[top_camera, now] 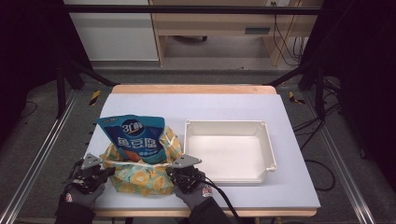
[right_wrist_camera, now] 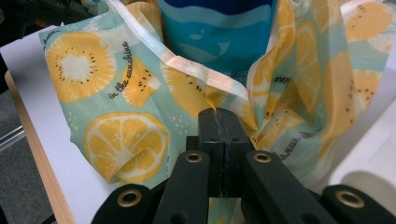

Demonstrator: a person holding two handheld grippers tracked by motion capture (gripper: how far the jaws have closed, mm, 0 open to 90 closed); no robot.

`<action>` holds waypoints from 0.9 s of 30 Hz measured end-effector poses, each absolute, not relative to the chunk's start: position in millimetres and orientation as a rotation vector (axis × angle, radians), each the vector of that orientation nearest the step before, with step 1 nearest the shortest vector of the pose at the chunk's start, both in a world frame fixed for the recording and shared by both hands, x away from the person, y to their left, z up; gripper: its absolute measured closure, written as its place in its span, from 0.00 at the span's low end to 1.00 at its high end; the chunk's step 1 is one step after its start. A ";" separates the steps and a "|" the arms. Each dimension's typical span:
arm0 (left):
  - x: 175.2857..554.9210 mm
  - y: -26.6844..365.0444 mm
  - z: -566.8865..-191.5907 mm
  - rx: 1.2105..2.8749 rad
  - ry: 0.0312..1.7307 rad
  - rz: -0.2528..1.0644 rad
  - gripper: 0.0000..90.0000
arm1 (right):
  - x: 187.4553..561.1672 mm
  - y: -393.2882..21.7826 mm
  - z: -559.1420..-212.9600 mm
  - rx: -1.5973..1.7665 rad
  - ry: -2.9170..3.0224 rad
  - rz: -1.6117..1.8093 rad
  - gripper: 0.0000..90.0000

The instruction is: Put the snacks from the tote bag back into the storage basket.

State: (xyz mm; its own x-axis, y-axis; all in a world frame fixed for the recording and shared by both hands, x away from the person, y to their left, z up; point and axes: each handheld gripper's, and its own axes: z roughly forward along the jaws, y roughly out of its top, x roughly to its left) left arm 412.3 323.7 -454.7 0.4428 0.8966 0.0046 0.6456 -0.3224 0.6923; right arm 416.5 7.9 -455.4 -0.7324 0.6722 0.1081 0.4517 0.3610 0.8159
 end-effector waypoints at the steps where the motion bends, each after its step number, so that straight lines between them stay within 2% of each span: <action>1: 412.5 323.6 -455.4 2.074 1.292 0.520 1.00 | 416.4 7.7 -456.7 1.004 2.379 1.305 1.00; 10: 412.5 325.8 -456.1 2.048 1.293 0.523 0.98 | 415.3 9.5 -460.9 0.998 2.384 1.299 0.98; 12: 411.3 326.9 -454.4 2.028 1.292 0.539 0.88 | 414.8 9.4 -459.1 0.991 2.383 1.315 0.95; 13: 410.6 327.8 -453.2 2.012 1.292 0.546 0.88 | 414.6 8.9 -457.9 0.986 2.379 1.322 0.94; 14: 409.7 329.0 -452.0 1.994 1.294 0.554 0.81 | 414.1 7.9 -455.5 0.990 2.375 1.333 0.92; 16: 407.6 331.4 -449.3 1.958 1.301 0.571 0.78 | 413.5 5.6 -450.2 0.985 2.360 1.364 0.88; 18: 404.6 333.9 -445.5 1.922 1.301 0.594 0.69 | 411.8 1.4 -440.3 0.980 2.329 1.394 0.84; 27: 387.7 340.9 -423.8 1.775 1.276 0.664 0.52 | 413.3 -12.8 -414.4 0.957 2.247 1.461 0.82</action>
